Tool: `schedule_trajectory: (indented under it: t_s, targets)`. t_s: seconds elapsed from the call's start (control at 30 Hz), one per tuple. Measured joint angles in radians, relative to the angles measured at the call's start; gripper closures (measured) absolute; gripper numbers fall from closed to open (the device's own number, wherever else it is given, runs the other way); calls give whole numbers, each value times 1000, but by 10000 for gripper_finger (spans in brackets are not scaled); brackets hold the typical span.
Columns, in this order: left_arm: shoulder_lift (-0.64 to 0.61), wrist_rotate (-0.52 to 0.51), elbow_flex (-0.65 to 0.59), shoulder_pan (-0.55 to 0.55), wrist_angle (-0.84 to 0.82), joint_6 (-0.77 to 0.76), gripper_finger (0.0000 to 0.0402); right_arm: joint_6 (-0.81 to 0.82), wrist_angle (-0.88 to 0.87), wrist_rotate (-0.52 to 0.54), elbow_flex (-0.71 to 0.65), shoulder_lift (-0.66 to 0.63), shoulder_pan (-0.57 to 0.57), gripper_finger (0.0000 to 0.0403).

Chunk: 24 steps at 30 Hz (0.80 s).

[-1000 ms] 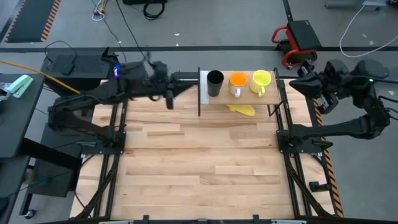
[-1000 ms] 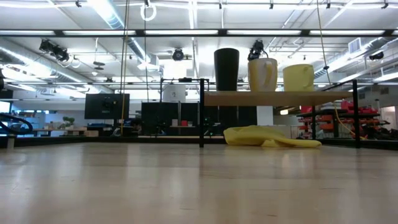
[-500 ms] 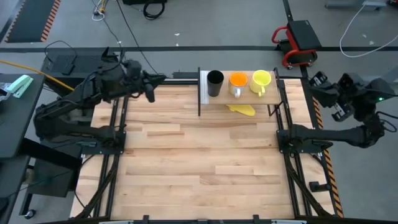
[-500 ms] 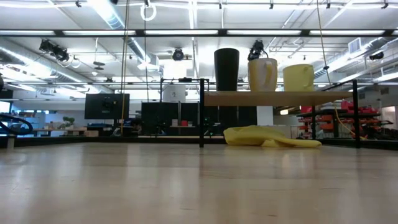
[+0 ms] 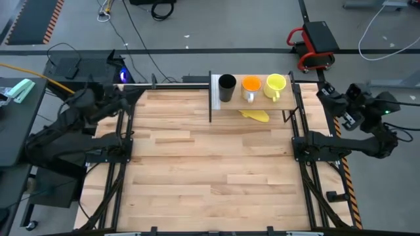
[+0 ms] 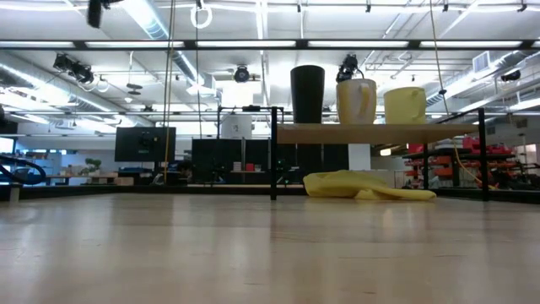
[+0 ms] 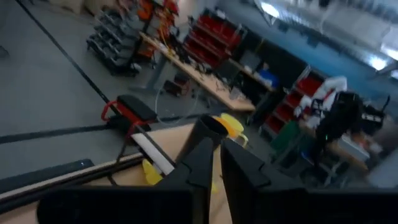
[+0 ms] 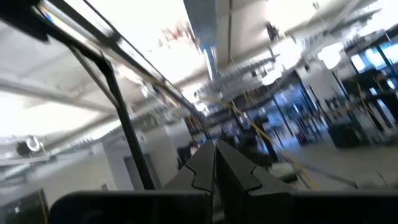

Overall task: Stack small to large cups/mugs on shelf
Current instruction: Return to Home Position

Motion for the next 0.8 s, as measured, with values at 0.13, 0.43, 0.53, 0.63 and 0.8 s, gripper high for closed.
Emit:
schedule_trajectory:
  t_s: [0.13, 0.43, 0.53, 0.63, 0.8]
  targets:
    - [-140, -58, -65, 0, 4, -6, 364, -28, 125, -15, -33, 0, 0, 381]
    - [-418, -87, -150, 0, 3, -8, 374, -46, 126, 1, -35, -79, 0, 381]
    - [-487, -87, -181, 0, 1, -26, 373, -62, 117, 32, -35, -150, 0, 381]
    - [-506, -91, -204, 0, -4, -31, 369, -65, 81, 56, -15, -164, -1, 381]
    - [-500, -90, -204, 0, -50, -58, 363, -39, 26, 55, 9, -152, -1, 381]
